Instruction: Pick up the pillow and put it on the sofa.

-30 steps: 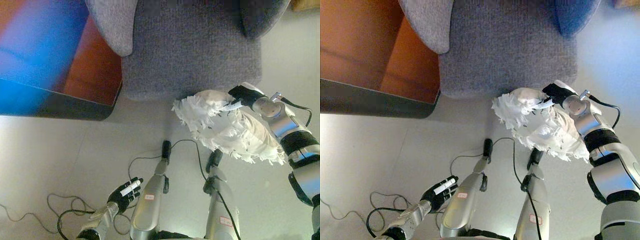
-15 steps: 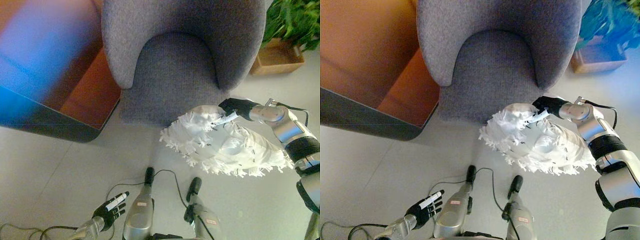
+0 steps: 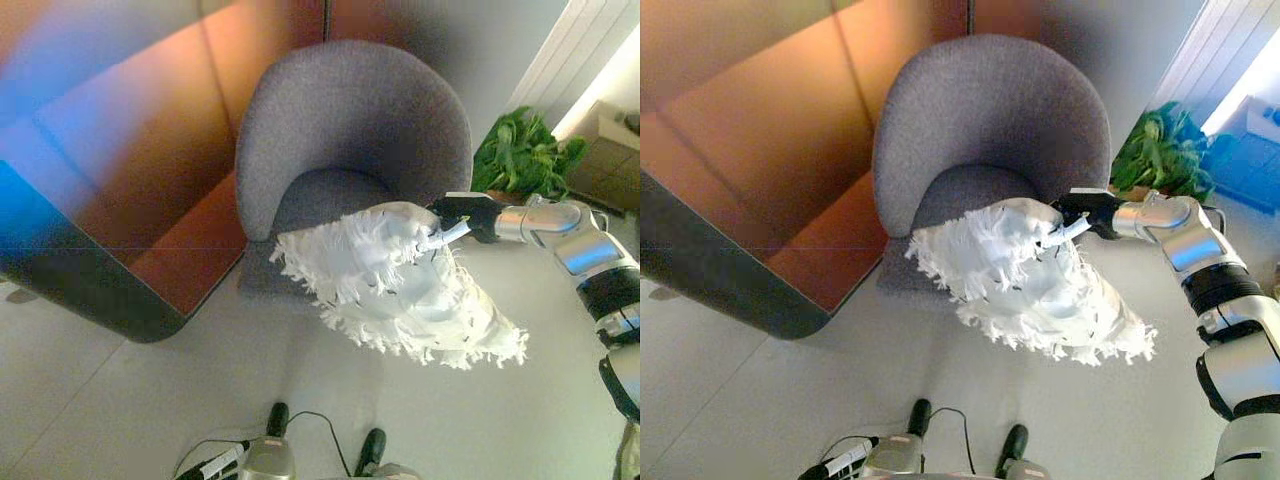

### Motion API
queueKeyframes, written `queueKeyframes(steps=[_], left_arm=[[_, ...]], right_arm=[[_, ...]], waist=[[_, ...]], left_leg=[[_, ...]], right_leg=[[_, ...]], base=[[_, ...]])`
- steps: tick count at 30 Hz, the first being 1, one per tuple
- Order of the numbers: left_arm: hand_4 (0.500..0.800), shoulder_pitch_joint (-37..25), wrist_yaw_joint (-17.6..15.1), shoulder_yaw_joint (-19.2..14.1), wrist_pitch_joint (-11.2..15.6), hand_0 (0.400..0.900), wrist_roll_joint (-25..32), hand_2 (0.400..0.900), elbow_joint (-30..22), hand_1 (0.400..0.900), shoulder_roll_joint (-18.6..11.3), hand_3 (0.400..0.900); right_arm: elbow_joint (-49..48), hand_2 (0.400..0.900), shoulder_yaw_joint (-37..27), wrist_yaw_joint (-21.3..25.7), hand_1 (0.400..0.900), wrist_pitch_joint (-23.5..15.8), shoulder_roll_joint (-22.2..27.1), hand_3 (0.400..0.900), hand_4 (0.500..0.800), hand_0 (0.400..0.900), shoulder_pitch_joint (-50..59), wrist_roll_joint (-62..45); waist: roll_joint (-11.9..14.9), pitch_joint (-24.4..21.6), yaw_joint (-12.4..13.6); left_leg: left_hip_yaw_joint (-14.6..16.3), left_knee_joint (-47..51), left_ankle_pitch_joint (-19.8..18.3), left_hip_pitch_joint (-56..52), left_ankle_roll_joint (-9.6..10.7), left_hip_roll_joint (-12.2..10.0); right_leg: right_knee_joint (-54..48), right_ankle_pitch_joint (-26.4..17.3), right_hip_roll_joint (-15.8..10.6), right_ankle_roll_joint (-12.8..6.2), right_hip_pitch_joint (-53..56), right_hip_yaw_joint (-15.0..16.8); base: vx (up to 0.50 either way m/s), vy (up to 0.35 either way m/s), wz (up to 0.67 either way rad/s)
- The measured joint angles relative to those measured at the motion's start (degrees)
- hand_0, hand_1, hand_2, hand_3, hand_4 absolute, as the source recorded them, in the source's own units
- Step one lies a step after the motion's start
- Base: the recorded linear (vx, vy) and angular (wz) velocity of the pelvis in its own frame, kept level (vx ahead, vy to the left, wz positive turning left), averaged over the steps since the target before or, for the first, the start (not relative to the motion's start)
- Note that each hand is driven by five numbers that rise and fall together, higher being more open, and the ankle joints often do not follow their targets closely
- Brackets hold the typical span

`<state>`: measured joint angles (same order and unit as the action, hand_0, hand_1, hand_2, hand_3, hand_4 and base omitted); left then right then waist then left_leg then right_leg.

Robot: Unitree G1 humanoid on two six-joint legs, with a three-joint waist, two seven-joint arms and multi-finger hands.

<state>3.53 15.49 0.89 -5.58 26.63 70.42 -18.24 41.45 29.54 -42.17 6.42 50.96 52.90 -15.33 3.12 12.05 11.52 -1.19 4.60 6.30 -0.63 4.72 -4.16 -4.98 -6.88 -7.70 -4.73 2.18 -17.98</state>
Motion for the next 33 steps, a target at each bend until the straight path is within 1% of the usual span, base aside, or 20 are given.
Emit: queueKeyframes(steps=[4,8,12,15,17,20,23,26,30,32,33], left_arm=[[0.8,1.39,-0.08,-0.05,0.03,0.9,-0.02,0.9,1.36,0.9,-0.04,0.9],[0.8,1.62,-0.14,0.09,0.06,0.9,-0.02,0.9,1.76,0.9,-0.22,0.9],[0.8,2.13,-0.45,0.12,0.05,0.9,-0.02,0.9,2.03,0.9,-0.29,0.9],[0.8,2.19,-0.69,0.15,0.13,0.9,-0.02,0.9,2.71,0.9,-0.31,0.9],[0.8,2.27,-0.75,0.28,0.17,0.9,-0.02,0.9,3.02,0.9,-0.36,0.9],[0.8,2.41,-0.74,1.26,0.77,0.9,-0.01,0.9,3.03,0.9,-0.5,0.9],[0.8,2.4,-0.49,1.45,0.87,0.9,0.01,0.9,3.06,0.9,-0.89,0.9],[0.8,2.41,0.03,1.48,1.6,0.9,0.08,0.9,3.01,0.9,-1.31,0.9],[0.8,1.94,0.07,2.4,1.97,0.9,0.4,0.9,2.78,0.9,-1.59,0.9],[0.8,1.94,0.07,2.4,1.97,0.9,0.4,0.9,2.78,0.9,-1.59,0.9],[0.8,1.65,0.1,2.4,2.02,0.9,0.86,0.9,2.04,0.9,-1.58,0.9]], right_arm=[[4.97,0.4,0.09,-0.07,0.4,1.52,-0.53,0.4,0.5,0.4,2.61,-0.97],[10.46,0.4,0.35,0.35,0.4,3.53,-0.8,0.4,0.5,0.4,5.03,-0.97],[15.22,0.4,1.6,3.37,0.4,5.71,-1.88,0.4,0.5,0.4,6.36,-1.83],[17.5,0.4,1.74,5.54,0.4,6.9,-2.06,0.4,0.5,0.4,6.66,-2.59],[19.41,0.4,1.75,7.58,0.4,7.32,-2.05,0.4,0.5,0.4,6.91,-3.61],[22.04,0.4,1.95,10.93,0.4,8.46,-2.13,0.4,0.5,0.4,8.44,-5.11],[23.67,0.4,2.01,14.51,0.4,8.67,-2.23,0.4,0.5,0.4,9.51,-6.82],[25.05,0.4,3.18,15.59,0.4,8.83,-2.21,0.4,0.5,0.4,11.96,-7.29],[26.17,0.4,4.26,15.74,0.4,8.83,-2.23,0.4,0.5,0.4,15.71,-7.42],[26.17,0.4,4.26,15.74,0.4,8.83,-2.23,0.4,0.5,0.4,15.71,-7.42],[27.92,0.4,4.37,16.63,0.4,8.82,-2.15,0.4,0.5,0.4,18.78,-7.41]], waist=[[1.32,-1.68,1.44],[1.81,-2.18,2.96],[2.03,-2.38,3.49],[2.04,-2.38,3.59],[2.03,-2.38,4.45],[2.04,-2.38,4.86],[2.09,-2.31,6.16],[2.1,-0.94,6.21],[2.14,1.46,6.34],[2.14,1.46,6.34],[1.82,3.02,6.4]], left_leg=[[-0.42,0.01,0.0,-0.32,0.0,0.09],[-1.44,0.0,0.06,-0.38,-0.05,0.28],[-2.27,-0.01,0.24,-0.12,-0.14,0.47],[-3.51,-0.04,0.52,0.75,-0.09,0.59],[-3.7,-0.1,0.66,1.45,-0.05,0.55],[-4.77,-0.19,1.13,3.62,0.09,0.52],[-5.0,-0.23,1.43,5.33,0.22,0.36],[-5.59,-0.26,1.61,6.23,0.3,0.37],[-5.57,-0.25,1.68,6.94,0.3,0.4],[-5.57,-0.25,1.68,6.94,0.3,0.4],[-5.63,-0.22,1.78,7.67,0.27,0.42]], right_leg=[[0.01,0.17,-0.1,-0.15,0.6,-0.45],[0.01,0.3,-0.27,-0.23,1.25,-1.4],[0.02,0.44,-0.44,-0.37,1.61,-2.38],[0.02,0.58,-0.46,-0.37,1.42,-3.3],[0.02,0.58,-0.37,-0.35,0.77,-3.45],[0.02,0.54,-0.25,-0.31,-0.79,-4.34],[0.02,0.35,-0.01,-0.05,-2.49,-4.48],[0.01,0.34,0.03,-0.02,-2.99,-4.73],[0.01,0.38,-0.01,-0.07,-3.68,-4.69],[0.01,0.38,-0.01,-0.07,-3.68,-4.69],[0.01,0.31,0.0,0.02,-4.36,-4.7]], base=[[0.06,0.035,0.11],[0.08,0.042,0.14],[0.06,0.011,0.18],[0.01,-0.006,0.16],[-0.04,-0.027,0.1],[-0.09,-0.042,0.06],[-0.1,-0.038,0.03],[-0.04,-0.001,0.0],[0.0,0.0,0.0],[0.0,0.0,0.0],[-0.06,0.033,0.07]])
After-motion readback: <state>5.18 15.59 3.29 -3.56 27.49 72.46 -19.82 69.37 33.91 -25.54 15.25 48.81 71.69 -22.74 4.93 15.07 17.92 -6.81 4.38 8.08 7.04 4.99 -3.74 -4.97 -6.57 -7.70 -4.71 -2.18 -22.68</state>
